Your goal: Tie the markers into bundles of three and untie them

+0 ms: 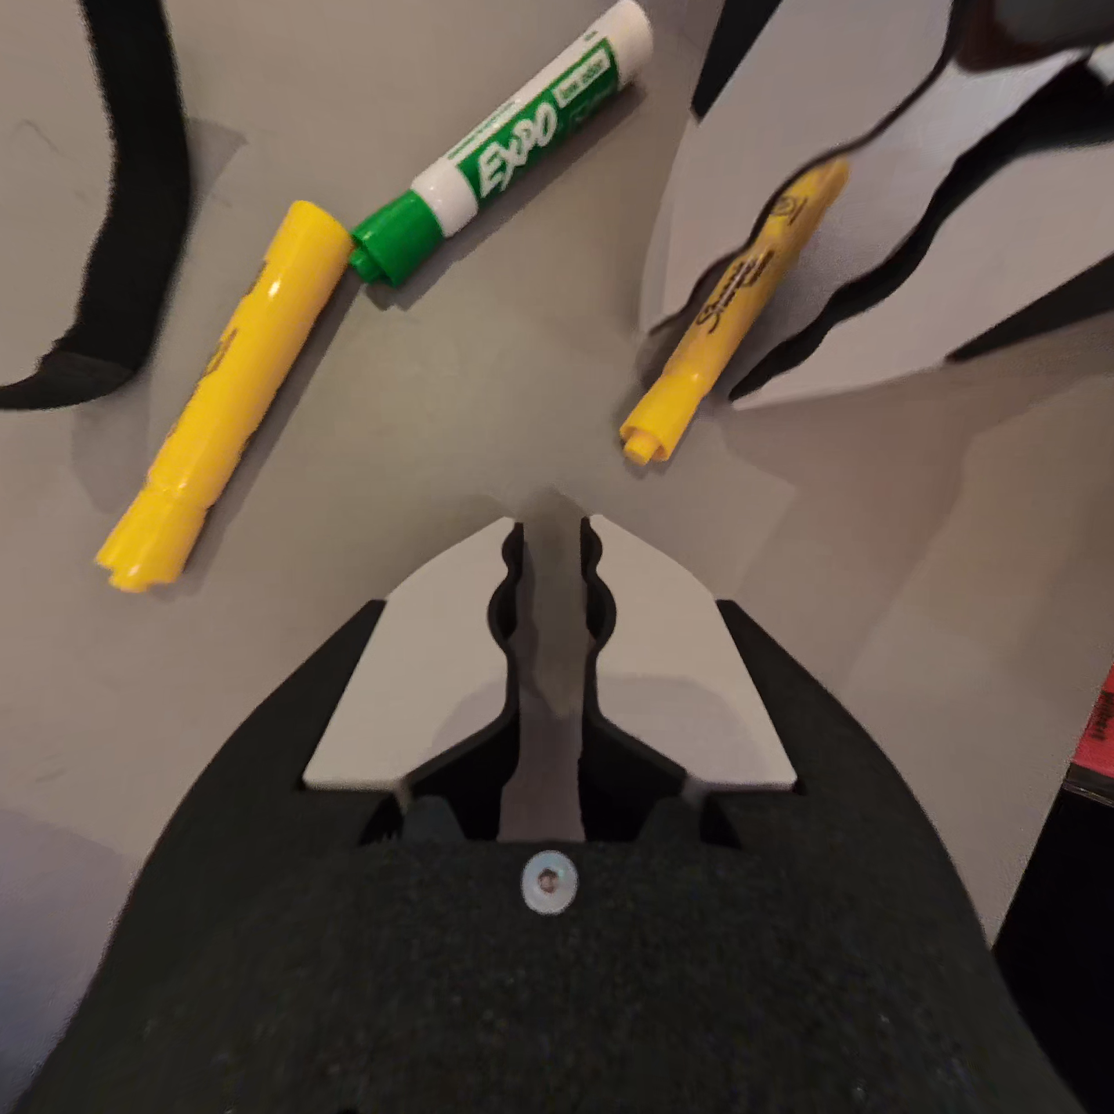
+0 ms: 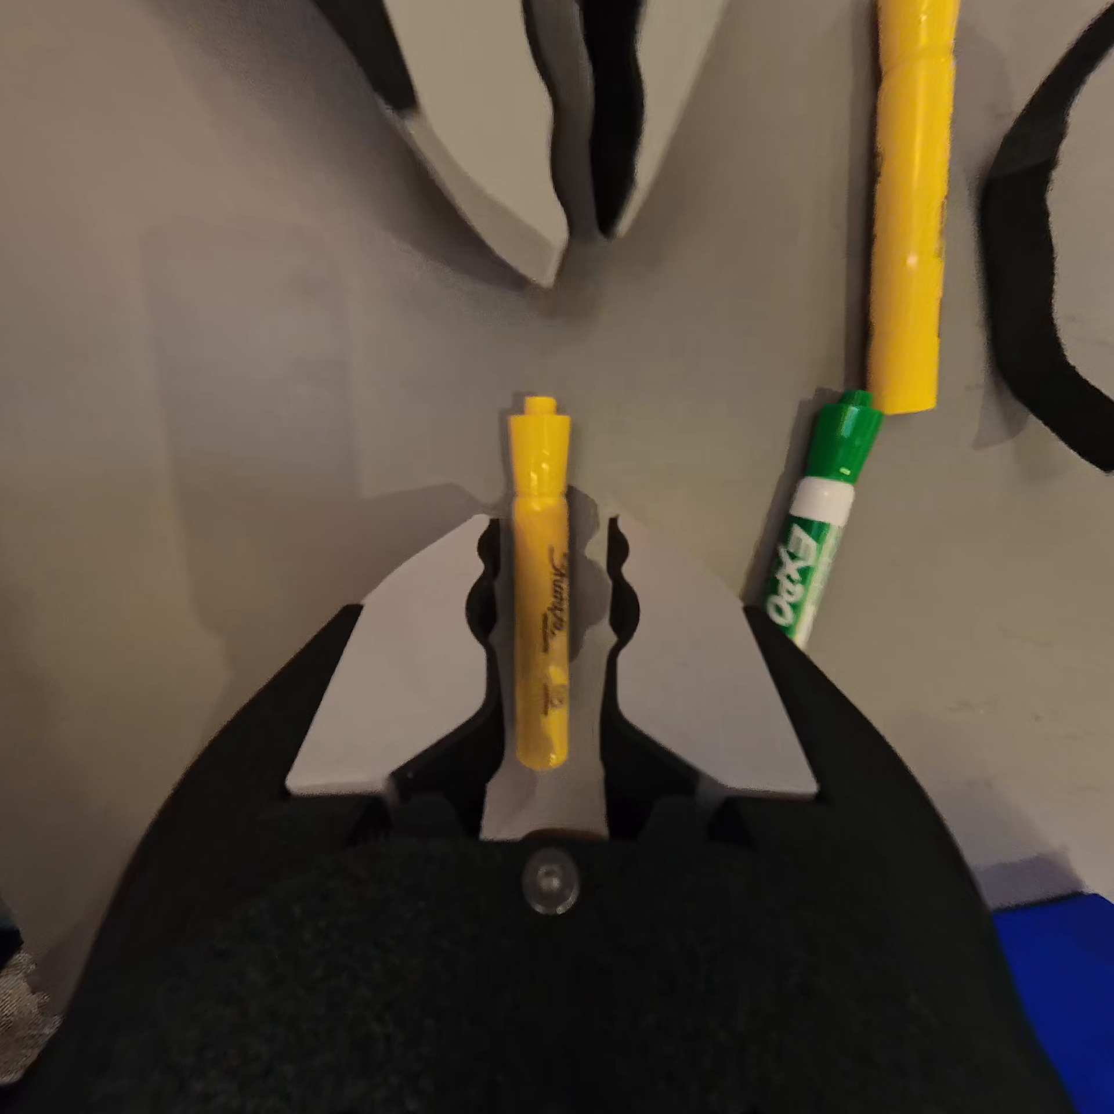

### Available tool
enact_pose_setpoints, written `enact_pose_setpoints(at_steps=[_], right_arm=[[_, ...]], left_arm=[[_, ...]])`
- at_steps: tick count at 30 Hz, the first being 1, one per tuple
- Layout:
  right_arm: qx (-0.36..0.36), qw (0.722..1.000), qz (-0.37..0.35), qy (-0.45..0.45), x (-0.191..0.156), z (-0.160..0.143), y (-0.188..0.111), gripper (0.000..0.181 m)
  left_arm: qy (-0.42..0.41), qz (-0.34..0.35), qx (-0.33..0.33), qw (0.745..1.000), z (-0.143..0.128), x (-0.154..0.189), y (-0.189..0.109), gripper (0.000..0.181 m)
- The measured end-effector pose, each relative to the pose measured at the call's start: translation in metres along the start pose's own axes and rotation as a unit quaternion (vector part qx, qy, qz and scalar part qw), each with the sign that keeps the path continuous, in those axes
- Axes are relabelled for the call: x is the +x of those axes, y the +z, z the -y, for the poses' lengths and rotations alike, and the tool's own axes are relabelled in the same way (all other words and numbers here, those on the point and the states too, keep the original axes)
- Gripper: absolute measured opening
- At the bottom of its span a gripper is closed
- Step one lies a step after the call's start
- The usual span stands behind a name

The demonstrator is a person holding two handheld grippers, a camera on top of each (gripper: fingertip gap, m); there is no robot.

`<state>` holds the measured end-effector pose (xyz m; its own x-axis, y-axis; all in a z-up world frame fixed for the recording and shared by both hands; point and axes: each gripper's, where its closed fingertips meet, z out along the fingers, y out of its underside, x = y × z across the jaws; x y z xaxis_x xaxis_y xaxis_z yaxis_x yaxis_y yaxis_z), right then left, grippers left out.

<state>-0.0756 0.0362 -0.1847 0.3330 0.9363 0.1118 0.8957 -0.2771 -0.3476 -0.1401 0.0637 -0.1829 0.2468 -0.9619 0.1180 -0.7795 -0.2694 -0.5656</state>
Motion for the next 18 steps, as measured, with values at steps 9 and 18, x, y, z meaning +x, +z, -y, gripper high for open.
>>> enact_pose_setpoints(at_steps=[9,18], right_arm=[[-0.004,0.999,0.048,0.003,0.023,0.008,-0.013,0.044],[-0.028,0.998,0.054,0.009,0.003,0.003,0.015,0.019]], left_arm=[[-0.053,0.038,0.030,0.997,-0.008,-0.038,-0.027,0.021],[-0.028,0.036,0.014,0.999,-0.019,-0.025,-0.024,0.024]])
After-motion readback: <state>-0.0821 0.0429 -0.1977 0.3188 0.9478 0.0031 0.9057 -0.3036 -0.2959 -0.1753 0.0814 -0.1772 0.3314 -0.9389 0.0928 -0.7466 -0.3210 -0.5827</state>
